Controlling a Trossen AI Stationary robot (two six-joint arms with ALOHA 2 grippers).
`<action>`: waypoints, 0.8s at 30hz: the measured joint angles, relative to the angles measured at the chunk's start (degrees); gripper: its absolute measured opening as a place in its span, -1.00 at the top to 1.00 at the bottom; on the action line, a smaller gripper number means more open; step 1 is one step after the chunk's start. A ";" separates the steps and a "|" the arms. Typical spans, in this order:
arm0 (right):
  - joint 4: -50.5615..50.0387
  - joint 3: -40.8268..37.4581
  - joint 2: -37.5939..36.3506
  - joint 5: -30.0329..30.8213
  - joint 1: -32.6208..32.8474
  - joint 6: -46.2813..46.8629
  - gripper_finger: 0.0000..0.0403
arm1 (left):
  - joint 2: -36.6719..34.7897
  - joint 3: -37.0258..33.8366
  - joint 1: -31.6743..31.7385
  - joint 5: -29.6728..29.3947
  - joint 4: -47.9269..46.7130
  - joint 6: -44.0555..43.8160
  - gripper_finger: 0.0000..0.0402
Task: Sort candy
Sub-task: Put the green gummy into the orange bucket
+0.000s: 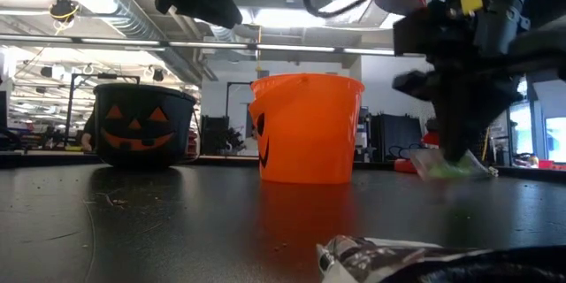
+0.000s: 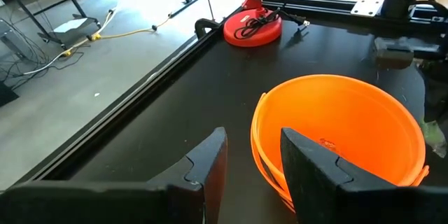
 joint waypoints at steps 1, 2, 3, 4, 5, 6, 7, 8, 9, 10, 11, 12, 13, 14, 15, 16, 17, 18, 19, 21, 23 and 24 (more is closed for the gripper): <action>-1.54 1.14 0.00 0.72 -0.02 -0.11 0.92 | 0.00 0.00 0.00 0.00 0.00 -0.02 0.38; -3.13 2.33 0.00 1.30 -0.02 -0.22 0.94 | 0.00 0.00 0.00 0.00 0.02 -0.02 0.38; -4.76 3.55 0.00 1.89 0.01 -0.35 0.96 | 0.00 0.00 0.00 0.00 0.02 -0.02 0.38; -6.18 4.78 0.00 2.36 0.01 -0.45 0.98 | 0.00 0.00 0.00 0.00 0.02 -0.04 0.38; -7.39 6.07 0.00 2.77 0.01 -0.54 0.99 | 0.00 0.00 0.00 0.00 0.02 -0.04 0.38; -8.35 7.30 -0.04 3.20 0.01 -0.68 0.98 | 0.00 0.00 0.00 0.00 0.04 -0.07 0.38; -9.17 8.44 -0.25 3.67 0.01 -0.86 0.97 | 0.00 0.00 0.00 0.00 0.02 -0.07 0.38; -9.81 9.45 -0.53 4.20 0.01 -1.38 0.96 | 0.00 0.00 -0.04 0.00 0.02 -0.09 0.38; -10.06 10.45 -0.89 4.66 0.01 -1.92 0.96 | 0.00 0.00 -0.09 0.00 0.02 -0.09 0.38; -10.02 11.30 -1.38 5.44 0.01 -2.38 0.96 | 0.00 0.00 -0.14 0.02 0.02 -0.09 0.38; -9.99 12.00 -2.00 6.07 0.01 -3.18 0.96 | 0.00 0.00 -0.22 0.01 0.02 -0.09 0.38; -9.89 12.62 -2.77 6.45 0.01 -3.74 0.98 | 0.00 0.00 -0.24 0.02 0.02 -0.09 0.38; -9.52 13.18 -3.65 6.84 0.01 -4.59 0.99 | 0.00 0.00 -0.27 0.02 0.02 -0.11 0.38; -8.53 13.50 -4.62 7.19 0.01 -5.05 0.99 | 0.00 0.00 -0.47 0.02 0.00 -0.11 0.38; -7.14 13.68 -5.78 7.24 0.01 -5.75 0.99 | 0.00 0.00 -0.59 0.02 0.02 -0.11 0.38; -5.50 13.69 -7.03 7.30 0.01 -6.55 0.99 | 0.00 0.00 -0.59 0.02 0.04 -0.11 0.38; -3.89 13.69 -8.32 7.37 0.00 -7.33 0.98 | 0.00 0.00 -0.76 0.04 0.02 -0.11 0.38; -1.94 13.69 -9.61 7.46 -0.03 -7.98 0.98 | 0.00 0.00 -0.90 0.04 0.02 -0.11 0.38; 0.29 13.69 -10.73 7.70 -0.15 -8.77 0.98 | 0.00 0.00 -0.98 0.03 0.02 -0.11 0.38; 5.20 13.36 -12.95 7.67 -0.93 -10.61 0.98 | 0.00 0.00 -1.20 0.02 0.04 -0.11 0.38; 11.37 11.94 -14.69 7.62 -2.52 -11.46 0.98 | 0.00 0.00 -1.22 0.04 0.06 -0.11 0.38; 14.30 11.04 -15.36 7.63 -3.50 -11.99 0.98 | 0.00 0.00 -1.24 0.04 0.16 -0.12 0.38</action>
